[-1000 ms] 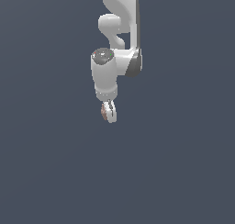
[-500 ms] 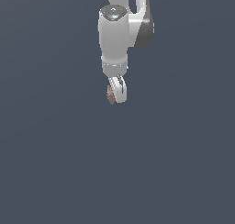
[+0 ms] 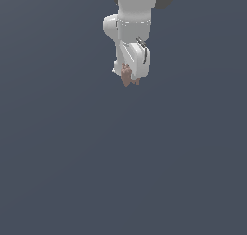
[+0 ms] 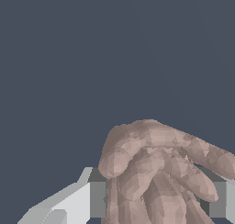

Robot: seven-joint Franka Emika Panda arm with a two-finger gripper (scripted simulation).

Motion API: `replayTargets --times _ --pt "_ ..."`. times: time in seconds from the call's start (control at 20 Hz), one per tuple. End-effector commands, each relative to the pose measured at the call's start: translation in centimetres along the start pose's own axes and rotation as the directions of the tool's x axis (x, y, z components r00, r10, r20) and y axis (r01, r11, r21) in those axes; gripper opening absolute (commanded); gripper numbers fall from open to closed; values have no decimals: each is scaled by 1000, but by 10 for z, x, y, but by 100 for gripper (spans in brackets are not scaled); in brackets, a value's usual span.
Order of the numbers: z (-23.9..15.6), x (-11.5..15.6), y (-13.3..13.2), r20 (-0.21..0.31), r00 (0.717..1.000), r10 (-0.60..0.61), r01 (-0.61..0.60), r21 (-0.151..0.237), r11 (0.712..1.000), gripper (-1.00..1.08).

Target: Pick up the object and move it to a goal position.

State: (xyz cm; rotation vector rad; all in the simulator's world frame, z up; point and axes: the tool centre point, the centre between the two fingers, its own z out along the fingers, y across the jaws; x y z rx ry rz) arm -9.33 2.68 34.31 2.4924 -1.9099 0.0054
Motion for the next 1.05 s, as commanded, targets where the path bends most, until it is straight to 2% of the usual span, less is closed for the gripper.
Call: replayTargets --times 0.0,0.5,1.0 --pt "-25 -10 3 -1 1000 0 0 -1 1000 -100" --pt "-94 -37 6 3 1000 -2 2 -1 1000 -100" --pt "-111 -44 5 3 1000 -3 3 -1 1000 -100"
